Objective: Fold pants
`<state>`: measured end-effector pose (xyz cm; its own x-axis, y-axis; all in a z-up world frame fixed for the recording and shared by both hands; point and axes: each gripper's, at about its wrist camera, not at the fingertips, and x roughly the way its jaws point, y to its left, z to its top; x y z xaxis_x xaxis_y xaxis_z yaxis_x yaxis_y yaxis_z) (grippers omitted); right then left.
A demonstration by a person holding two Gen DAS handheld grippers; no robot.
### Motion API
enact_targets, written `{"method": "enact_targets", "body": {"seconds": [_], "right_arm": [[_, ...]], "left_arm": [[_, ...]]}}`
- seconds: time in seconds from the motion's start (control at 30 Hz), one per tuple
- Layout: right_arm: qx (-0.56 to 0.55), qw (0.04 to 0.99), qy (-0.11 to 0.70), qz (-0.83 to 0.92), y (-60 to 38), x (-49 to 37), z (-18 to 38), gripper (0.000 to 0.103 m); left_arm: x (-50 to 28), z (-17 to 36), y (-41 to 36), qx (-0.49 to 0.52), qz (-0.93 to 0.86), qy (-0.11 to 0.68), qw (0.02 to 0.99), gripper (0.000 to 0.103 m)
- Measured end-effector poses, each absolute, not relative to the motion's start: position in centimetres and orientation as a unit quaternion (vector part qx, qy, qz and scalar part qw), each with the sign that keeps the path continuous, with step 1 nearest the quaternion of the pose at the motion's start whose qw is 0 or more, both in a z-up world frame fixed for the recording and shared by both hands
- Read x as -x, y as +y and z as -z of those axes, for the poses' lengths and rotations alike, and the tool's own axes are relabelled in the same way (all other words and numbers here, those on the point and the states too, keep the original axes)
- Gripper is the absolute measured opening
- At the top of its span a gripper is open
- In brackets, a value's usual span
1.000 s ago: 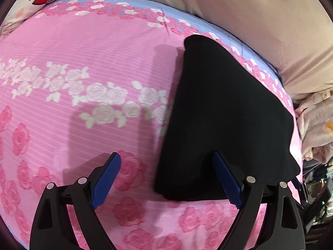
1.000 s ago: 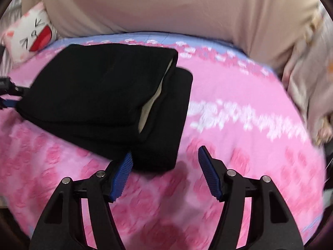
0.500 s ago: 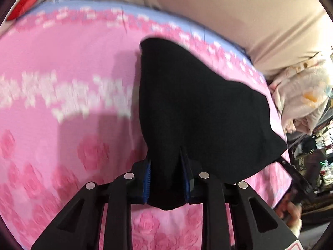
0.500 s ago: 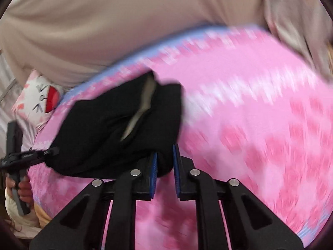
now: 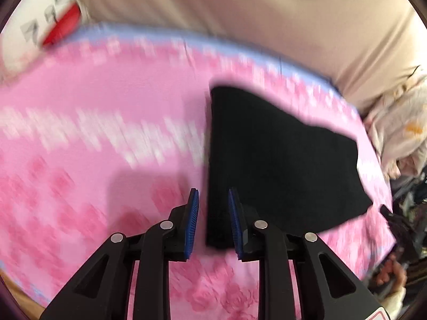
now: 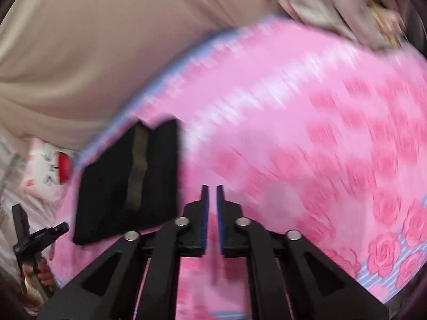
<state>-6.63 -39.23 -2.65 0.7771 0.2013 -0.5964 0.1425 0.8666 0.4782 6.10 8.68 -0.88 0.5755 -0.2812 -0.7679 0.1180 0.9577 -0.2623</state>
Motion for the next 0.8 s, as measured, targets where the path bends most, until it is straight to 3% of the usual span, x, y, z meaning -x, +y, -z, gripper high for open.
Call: {"method": "enact_targets", "body": {"seconds": [0.03,0.07,0.1,0.2,0.33,0.37,0.4,0.43,0.47,0.53,0.57,0.63,0.67,0.73,0.8], "right_arm": [[-0.244,0.911,0.329,-0.043,-38.1,5.7,1.5,0.037],[-0.230,0.916,0.319,-0.076,-36.8,4.2,0.4,0.071],[-0.219,0.919,0.313,-0.097,-35.9,2.9,-0.3,0.092],[-0.168,0.923,0.325,-0.116,-32.6,-2.0,-0.8,0.091],[-0.195,0.904,0.365,-0.110,-32.3,-7.9,1.5,0.090],[-0.212,0.895,0.377,-0.111,-32.4,-9.3,2.6,0.087],[-0.221,0.889,0.385,-0.116,-32.5,-10.1,3.2,0.064],[-0.227,0.881,0.396,-0.124,-32.5,-10.6,3.9,0.052],[-0.226,0.880,0.397,-0.129,-32.2,-10.6,3.9,0.033],[-0.205,0.898,0.368,-0.124,-31.6,-9.2,2.2,0.022],[-0.198,0.911,0.342,-0.119,-31.7,-8.0,0.8,0.006],[-0.201,0.920,0.319,-0.109,-32.5,-7.2,-0.1,0.004],[-0.194,0.916,0.337,-0.094,-33.1,-7.9,0.9,0.004],[-0.186,0.891,0.408,-0.073,-33.5,-10.2,5.6,0.006],[-0.210,0.894,0.388,-0.080,-34.1,-9.7,5.4,0.010]], "left_arm": [[-6.5,0.1,8.6,0.090,0.110,0.434,0.889,0.039],[-7.0,-0.9,8.5,0.091,0.107,0.420,0.897,0.057],[-7.8,-1.6,8.2,0.094,0.103,0.409,0.902,0.062],[-10.7,-2.0,6.2,0.076,0.108,0.402,0.906,0.063],[-14.3,-0.5,4.2,0.064,0.106,0.430,0.894,0.063],[-15.2,0.2,3.7,0.064,0.101,0.439,0.891,0.063],[-16.5,1.1,3.1,0.059,0.096,0.450,0.886,0.063],[-17.5,1.9,2.6,0.053,0.087,0.459,0.882,0.063],[-18.5,2.6,2.1,0.045,0.077,0.465,0.881,0.063],[-20.1,3.9,1.6,0.030,0.048,0.471,0.880,0.064],[-20.7,4.1,1.5,0.026,0.038,0.469,0.882,0.065],[-21.0,4.5,1.4,0.021,0.030,0.463,0.886,0.074],[-21.2,4.8,1.3,0.017,0.025,0.461,0.887,0.087],[-21.7,6.0,0.8,0.009,0.015,0.465,0.885,0.091],[-22.2,6.6,1.0,0.021,0.016,0.472,0.881,0.092]]}}
